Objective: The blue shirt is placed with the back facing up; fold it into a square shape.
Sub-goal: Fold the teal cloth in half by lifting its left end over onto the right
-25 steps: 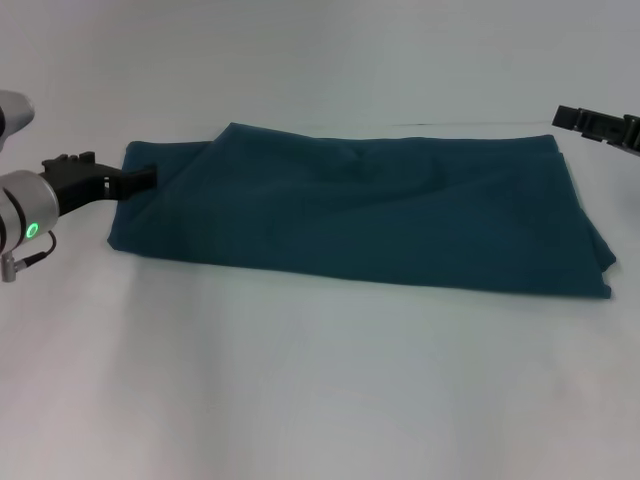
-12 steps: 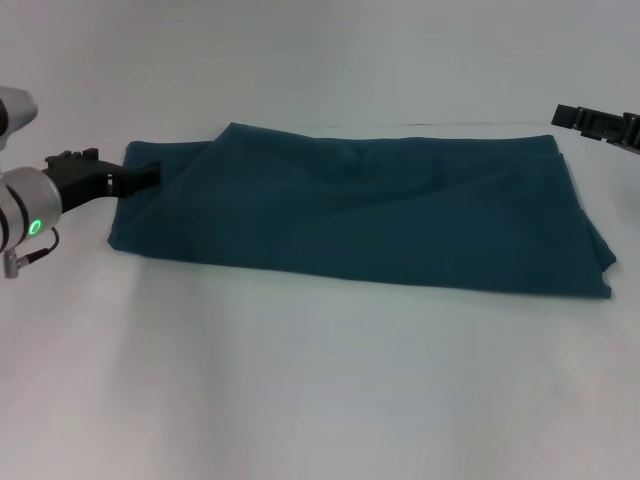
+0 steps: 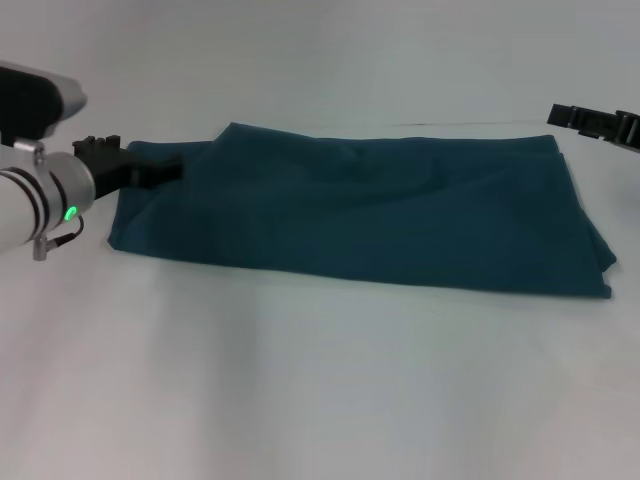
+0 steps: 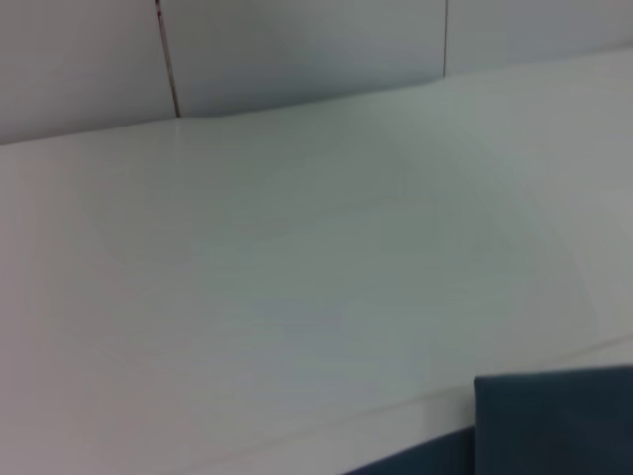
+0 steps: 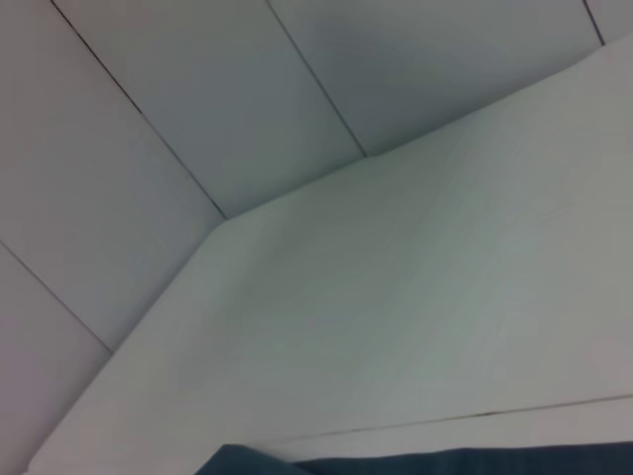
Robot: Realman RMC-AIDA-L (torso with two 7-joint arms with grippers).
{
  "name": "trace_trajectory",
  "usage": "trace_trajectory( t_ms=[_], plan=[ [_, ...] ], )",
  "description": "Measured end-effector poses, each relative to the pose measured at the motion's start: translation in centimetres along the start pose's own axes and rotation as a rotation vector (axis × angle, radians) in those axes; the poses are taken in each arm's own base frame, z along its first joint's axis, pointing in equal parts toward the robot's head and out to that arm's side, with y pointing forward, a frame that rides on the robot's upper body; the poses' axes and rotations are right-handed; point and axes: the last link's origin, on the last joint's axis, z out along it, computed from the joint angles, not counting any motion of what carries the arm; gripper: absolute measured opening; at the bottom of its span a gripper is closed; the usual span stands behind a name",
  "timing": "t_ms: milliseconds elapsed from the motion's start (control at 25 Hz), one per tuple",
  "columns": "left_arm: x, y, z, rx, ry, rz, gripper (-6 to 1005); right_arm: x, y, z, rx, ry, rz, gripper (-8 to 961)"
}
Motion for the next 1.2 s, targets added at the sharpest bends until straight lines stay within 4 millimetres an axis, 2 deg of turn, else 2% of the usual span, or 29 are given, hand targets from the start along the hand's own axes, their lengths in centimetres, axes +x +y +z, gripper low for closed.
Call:
trace_trajectory(
  t_ms=[320,760,960,1200],
  plan=[
    [0.3,2.4,1.5,0.019,-0.036,0.106,932,0.5,-0.1,1.0,0.049,0.031,-0.036,787],
    [0.7,2.8,1.9,0.031,-0.034,0.124,931,1.0,-0.2,1.4,0.067,0.041,-0.041,787],
    [0.4,3.0,1.9,0.018,-0.042,0.097,931,1.1,-0.2,1.4,0.069,0.038,-0.039,786],
    [0.3,3.9,1.9,-0.039,-0.058,-0.068,931,1.2,-0.2,1.3,0.069,0.038,-0.030,786]
  ],
)
